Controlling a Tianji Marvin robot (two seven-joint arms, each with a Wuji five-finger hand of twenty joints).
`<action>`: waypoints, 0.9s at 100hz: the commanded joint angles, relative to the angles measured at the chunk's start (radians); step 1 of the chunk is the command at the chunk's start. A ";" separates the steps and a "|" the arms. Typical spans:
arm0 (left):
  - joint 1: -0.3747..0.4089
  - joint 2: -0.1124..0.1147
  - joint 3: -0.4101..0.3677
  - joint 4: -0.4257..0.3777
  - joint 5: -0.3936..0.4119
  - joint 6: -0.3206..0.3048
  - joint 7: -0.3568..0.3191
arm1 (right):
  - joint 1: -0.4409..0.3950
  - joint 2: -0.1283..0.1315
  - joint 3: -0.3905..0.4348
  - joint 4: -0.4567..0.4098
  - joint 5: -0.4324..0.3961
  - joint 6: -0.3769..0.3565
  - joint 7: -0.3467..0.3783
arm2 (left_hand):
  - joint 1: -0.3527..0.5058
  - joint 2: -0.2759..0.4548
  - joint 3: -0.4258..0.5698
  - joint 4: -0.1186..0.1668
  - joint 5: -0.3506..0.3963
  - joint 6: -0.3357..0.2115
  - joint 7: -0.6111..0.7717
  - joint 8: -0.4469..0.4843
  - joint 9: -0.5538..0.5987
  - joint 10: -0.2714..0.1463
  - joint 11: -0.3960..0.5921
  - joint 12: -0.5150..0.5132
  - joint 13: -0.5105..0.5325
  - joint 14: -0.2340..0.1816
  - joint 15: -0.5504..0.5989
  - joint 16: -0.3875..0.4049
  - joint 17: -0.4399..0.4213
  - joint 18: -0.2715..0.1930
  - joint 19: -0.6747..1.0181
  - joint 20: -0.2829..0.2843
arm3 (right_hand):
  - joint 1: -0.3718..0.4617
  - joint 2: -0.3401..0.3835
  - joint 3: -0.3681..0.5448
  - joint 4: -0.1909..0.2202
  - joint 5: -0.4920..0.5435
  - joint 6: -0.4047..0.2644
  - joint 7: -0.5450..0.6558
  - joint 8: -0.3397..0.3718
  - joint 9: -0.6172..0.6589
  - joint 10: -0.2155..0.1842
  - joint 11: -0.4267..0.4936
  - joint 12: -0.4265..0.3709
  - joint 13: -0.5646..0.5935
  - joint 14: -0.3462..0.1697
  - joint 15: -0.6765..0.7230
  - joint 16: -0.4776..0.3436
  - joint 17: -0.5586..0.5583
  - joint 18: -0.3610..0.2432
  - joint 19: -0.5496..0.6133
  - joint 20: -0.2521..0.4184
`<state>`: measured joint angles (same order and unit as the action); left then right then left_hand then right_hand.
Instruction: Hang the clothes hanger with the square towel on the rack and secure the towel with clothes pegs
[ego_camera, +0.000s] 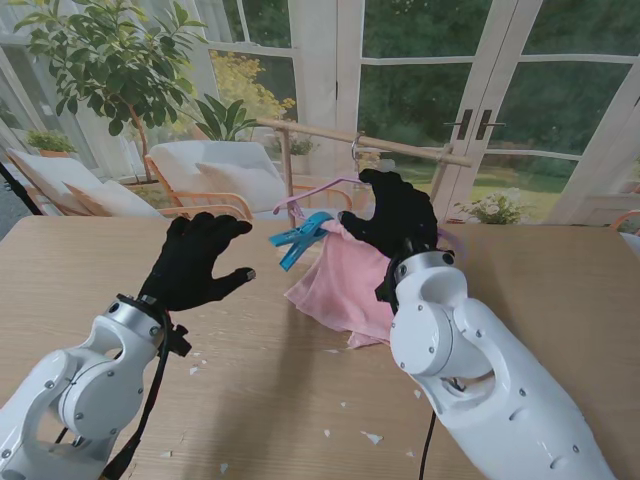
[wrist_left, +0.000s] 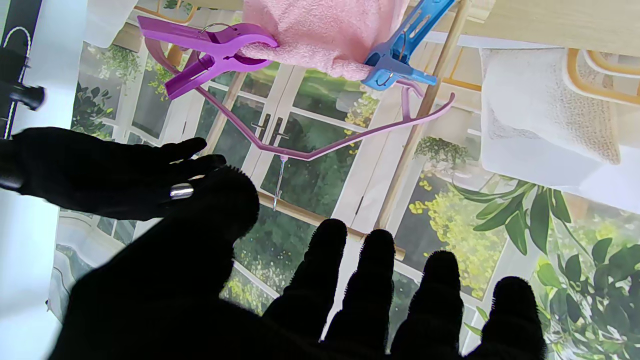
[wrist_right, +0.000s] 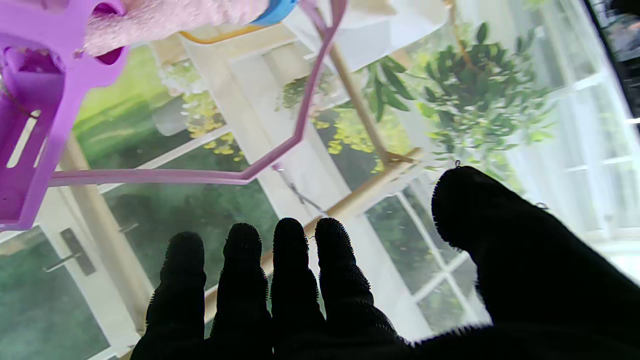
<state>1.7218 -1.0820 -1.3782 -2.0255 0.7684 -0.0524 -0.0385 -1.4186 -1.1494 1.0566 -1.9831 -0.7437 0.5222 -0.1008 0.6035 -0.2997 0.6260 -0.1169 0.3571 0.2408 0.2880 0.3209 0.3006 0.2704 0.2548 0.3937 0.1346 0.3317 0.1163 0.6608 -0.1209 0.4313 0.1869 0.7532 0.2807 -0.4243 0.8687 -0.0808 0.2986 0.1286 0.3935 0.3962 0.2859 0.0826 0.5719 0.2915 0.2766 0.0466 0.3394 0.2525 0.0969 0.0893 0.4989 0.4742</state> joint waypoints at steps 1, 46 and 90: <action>0.009 -0.007 0.009 -0.003 -0.008 0.008 -0.010 | -0.049 -0.001 -0.011 -0.037 -0.022 -0.026 0.003 | 0.015 0.039 -0.020 0.034 -0.004 -0.014 -0.020 -0.009 -0.009 0.003 -0.026 -0.009 -0.048 -0.024 -0.017 -0.012 -0.010 -0.036 -0.031 -0.012 | -0.001 0.009 -0.016 0.002 0.001 -0.043 -0.009 -0.004 0.010 -0.031 -0.026 -0.007 -0.007 -0.011 -0.006 -0.004 0.003 0.007 -0.010 0.009; 0.093 -0.022 0.059 -0.018 -0.097 0.044 0.047 | -0.324 0.018 0.003 -0.137 -0.086 -0.215 -0.064 | 0.019 0.061 -0.048 0.040 -0.024 -0.050 -0.036 -0.023 -0.053 -0.021 -0.057 -0.044 -0.080 -0.047 -0.030 -0.038 -0.002 -0.056 -0.059 -0.059 | 0.028 0.067 -0.063 0.025 0.009 -0.097 -0.041 0.005 0.007 -0.047 -0.058 -0.015 -0.023 -0.015 -0.024 -0.013 -0.005 0.037 -0.020 0.027; 0.169 -0.050 0.112 0.035 -0.227 0.007 0.170 | -0.413 -0.001 0.006 -0.005 0.025 -0.367 -0.193 | 0.016 0.136 -0.173 0.043 -0.101 -0.109 -0.037 -0.054 -0.134 -0.076 -0.078 -0.092 -0.122 -0.102 -0.053 -0.120 0.023 -0.101 -0.120 -0.238 | -0.039 0.187 -0.156 0.043 -0.035 -0.169 -0.049 0.029 -0.051 -0.089 -0.051 -0.011 -0.067 -0.012 -0.020 -0.010 -0.035 0.052 -0.036 0.046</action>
<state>1.8777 -1.1215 -1.2796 -2.0055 0.5452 -0.0344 0.1408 -1.8157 -1.1395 1.0627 -2.0090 -0.7293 0.1613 -0.3235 0.6142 -0.2004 0.4795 -0.1157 0.2905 0.1754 0.2621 0.2834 0.1979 0.2520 0.2048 0.3215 0.0423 0.2695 0.0862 0.5680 -0.1049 0.3825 0.1114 0.5457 0.2919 -0.2822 0.7437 -0.0660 0.2918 0.0144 0.3577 0.4159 0.2805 0.0426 0.5346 0.2825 0.2595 0.0466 0.3304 0.2521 0.0884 0.1394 0.4960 0.5038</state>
